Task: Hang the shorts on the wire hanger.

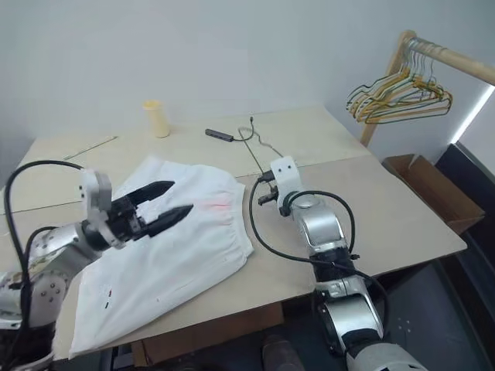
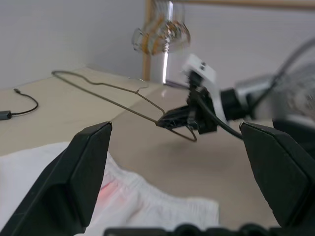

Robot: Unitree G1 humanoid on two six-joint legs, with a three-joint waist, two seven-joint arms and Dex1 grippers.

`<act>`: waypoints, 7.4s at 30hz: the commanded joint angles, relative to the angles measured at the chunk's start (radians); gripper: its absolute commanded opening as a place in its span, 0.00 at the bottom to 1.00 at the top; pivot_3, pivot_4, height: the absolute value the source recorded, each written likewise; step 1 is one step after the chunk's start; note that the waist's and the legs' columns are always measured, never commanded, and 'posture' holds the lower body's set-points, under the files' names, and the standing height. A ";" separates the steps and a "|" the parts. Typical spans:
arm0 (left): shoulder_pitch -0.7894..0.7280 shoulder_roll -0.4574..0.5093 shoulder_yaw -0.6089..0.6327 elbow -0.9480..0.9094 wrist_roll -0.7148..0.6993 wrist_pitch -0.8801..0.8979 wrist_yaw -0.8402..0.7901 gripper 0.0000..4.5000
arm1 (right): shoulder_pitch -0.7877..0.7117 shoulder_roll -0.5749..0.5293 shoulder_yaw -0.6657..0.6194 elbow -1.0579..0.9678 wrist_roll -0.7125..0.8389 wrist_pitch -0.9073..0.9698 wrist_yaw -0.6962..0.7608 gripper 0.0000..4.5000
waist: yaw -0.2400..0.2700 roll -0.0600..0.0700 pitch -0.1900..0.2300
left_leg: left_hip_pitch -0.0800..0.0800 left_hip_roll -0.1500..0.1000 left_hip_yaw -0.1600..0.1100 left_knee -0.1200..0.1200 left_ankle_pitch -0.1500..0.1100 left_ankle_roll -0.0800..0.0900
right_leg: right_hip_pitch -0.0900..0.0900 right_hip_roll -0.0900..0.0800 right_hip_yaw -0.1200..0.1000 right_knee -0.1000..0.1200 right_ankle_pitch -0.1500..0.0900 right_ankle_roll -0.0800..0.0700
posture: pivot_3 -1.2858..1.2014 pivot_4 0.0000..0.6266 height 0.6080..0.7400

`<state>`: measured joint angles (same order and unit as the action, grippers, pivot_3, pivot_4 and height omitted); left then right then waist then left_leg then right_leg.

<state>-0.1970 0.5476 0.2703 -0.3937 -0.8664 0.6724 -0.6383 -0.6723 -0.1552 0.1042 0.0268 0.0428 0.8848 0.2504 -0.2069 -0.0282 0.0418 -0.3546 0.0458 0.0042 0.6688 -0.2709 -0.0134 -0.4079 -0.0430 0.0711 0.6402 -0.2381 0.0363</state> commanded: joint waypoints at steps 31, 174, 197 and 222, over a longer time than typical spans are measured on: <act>-0.215 -0.214 0.099 0.120 -0.499 0.092 0.542 0.20 | 0.273 -0.063 0.175 -0.293 -0.006 -0.695 0.279 0.00 | 0.029 -0.001 0.000 | 0.001 -0.003 0.004 0.000 0.000 -0.001 | 0.003 0.000 -0.001 -0.002 0.000 0.000 | 0.47 0.00 1.00; 0.127 0.288 -0.133 0.058 0.415 -0.328 -0.412 0.99 | -0.167 -0.672 0.426 0.696 0.434 0.347 1.364 0.00 | 0.029 0.003 0.004 | 0.000 -0.002 0.008 -0.002 0.000 -0.001 | 0.002 0.000 -0.001 -0.008 0.001 0.001 | 0.48 0.00 1.00; 0.124 0.267 -0.185 0.048 0.473 -0.353 -0.391 0.99 | -0.264 -0.620 0.562 0.737 0.486 0.301 1.364 0.00 | 0.030 0.003 0.004 | 0.001 -0.002 0.007 -0.001 0.000 -0.001 | 0.003 0.000 -0.001 -0.007 0.002 0.000 | 0.49 0.00 1.00; 0.144 0.264 -0.202 0.019 0.494 -0.353 -0.352 0.99 | -0.474 -0.352 0.414 1.242 0.241 0.042 1.343 0.00 | 0.058 0.004 0.004 | 0.000 -0.002 0.007 0.001 0.000 -0.001 | 0.002 0.000 -0.001 -0.004 0.006 -0.006 | 0.51 0.00 1.00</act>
<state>-0.0429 0.8068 0.0609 -0.3429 -0.3762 0.3320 -0.9942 -1.0966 -0.5064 0.5741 1.2538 0.2974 0.9574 1.5544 -0.1493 -0.0244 0.0459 -0.3544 0.0439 0.0109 0.6697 -0.2711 -0.0140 -0.4055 -0.0432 0.0697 0.6362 -0.2324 0.0301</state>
